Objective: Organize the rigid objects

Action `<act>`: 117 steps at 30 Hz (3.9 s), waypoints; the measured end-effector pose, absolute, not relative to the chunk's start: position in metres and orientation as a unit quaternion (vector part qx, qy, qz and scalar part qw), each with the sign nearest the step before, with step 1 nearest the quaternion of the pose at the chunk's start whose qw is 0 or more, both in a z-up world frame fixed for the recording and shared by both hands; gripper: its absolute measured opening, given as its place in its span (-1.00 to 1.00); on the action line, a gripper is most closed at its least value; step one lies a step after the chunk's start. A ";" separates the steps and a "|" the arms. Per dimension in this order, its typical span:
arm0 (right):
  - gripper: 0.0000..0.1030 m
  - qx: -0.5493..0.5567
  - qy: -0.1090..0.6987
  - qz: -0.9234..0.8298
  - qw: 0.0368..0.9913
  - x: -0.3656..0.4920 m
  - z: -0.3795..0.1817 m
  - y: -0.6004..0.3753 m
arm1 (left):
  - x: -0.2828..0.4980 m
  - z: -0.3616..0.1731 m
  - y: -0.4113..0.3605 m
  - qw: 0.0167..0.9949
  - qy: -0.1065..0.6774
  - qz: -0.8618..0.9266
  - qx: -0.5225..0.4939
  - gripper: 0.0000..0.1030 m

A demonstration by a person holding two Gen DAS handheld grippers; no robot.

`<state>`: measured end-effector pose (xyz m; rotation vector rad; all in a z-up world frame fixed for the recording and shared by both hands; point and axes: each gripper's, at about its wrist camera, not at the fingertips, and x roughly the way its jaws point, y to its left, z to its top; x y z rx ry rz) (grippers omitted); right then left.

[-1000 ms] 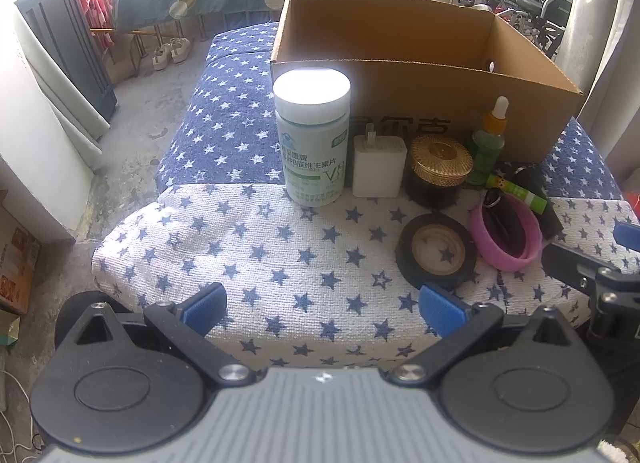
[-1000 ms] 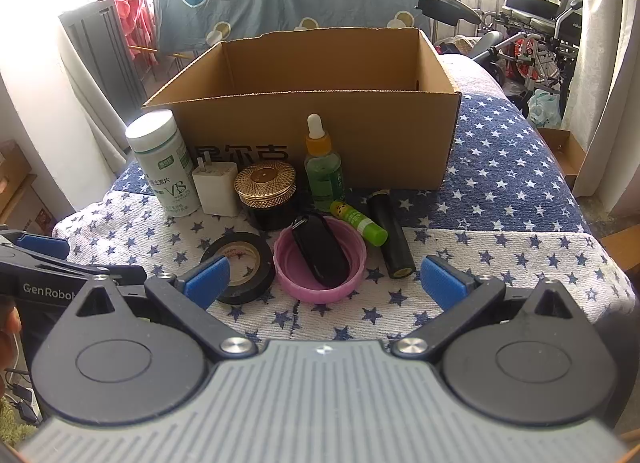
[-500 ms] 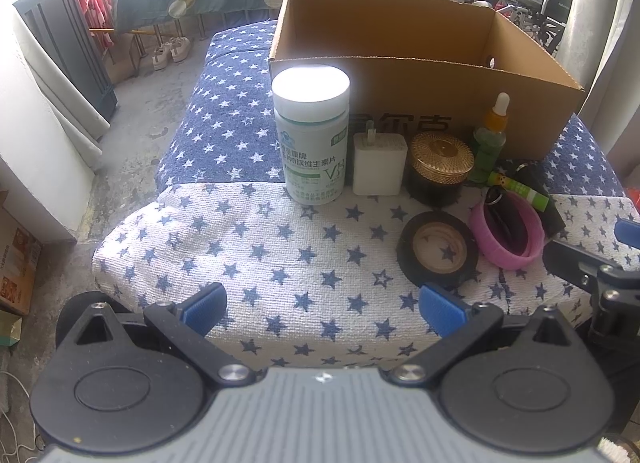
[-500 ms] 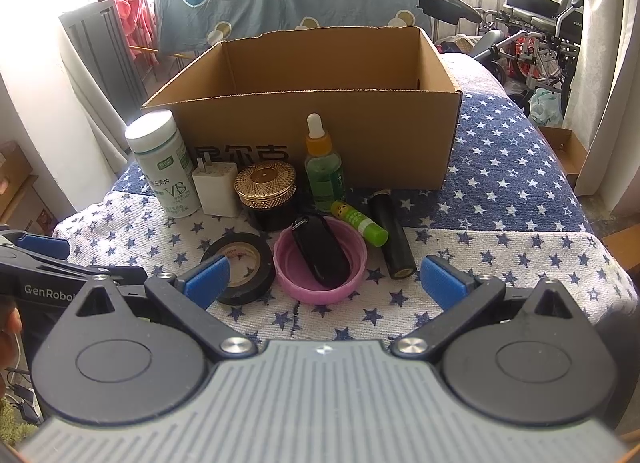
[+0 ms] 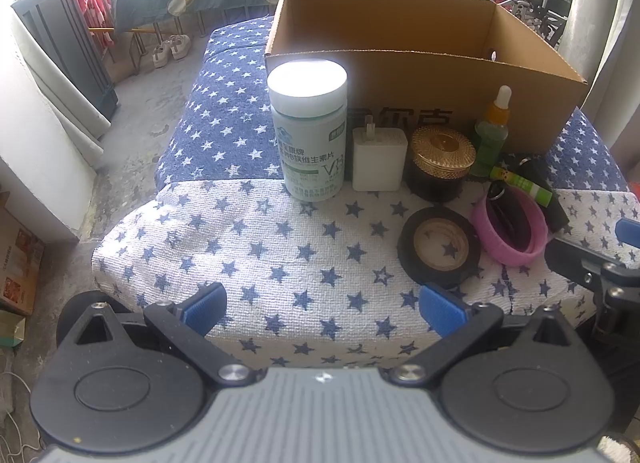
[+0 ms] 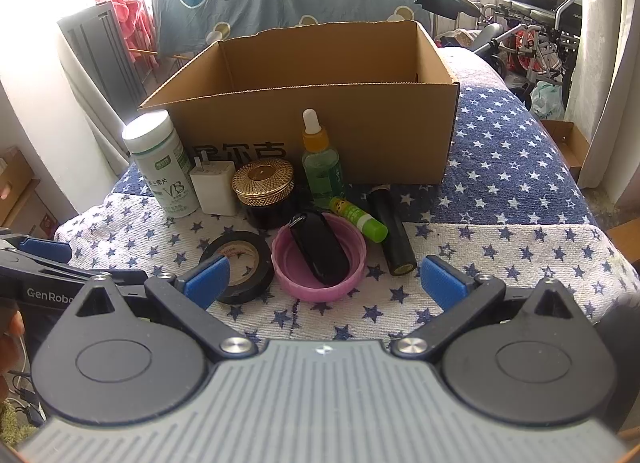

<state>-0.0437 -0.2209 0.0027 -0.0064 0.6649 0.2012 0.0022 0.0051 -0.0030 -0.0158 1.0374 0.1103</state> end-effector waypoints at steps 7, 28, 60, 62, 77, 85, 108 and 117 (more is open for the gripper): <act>0.98 0.006 0.331 0.100 0.938 -0.039 -0.002 -0.224 | 0.005 -0.006 0.001 0.864 0.500 0.050 -0.001 0.99; 0.96 0.101 0.276 0.120 0.948 -0.014 0.004 -0.289 | 0.035 0.001 -0.041 0.897 0.423 -0.125 0.012 0.71; -0.60 0.164 0.410 0.159 0.883 0.080 -0.051 -0.333 | 0.084 -0.031 -0.151 0.827 0.456 -0.315 0.093 -0.04; -0.60 0.191 0.408 0.157 0.879 0.075 -0.054 -0.341 | 0.088 -0.035 -0.157 0.823 0.461 -0.317 0.093 -0.05; -0.60 0.333 0.382 0.179 0.843 0.056 -0.076 -0.380 | 0.094 -0.050 -0.182 0.817 0.489 -0.288 0.100 -0.43; -0.60 0.290 0.345 0.197 0.871 0.037 -0.032 -0.363 | 0.072 -0.004 -0.160 0.854 0.426 -0.285 0.090 -0.44; -0.60 0.160 0.518 0.311 0.781 0.300 0.070 -0.149 | 0.252 0.019 0.008 0.852 0.515 -0.086 0.030 -0.36; -0.37 0.139 0.564 0.286 0.762 0.367 0.035 -0.111 | 0.267 0.014 0.004 0.854 0.514 -0.063 0.051 0.01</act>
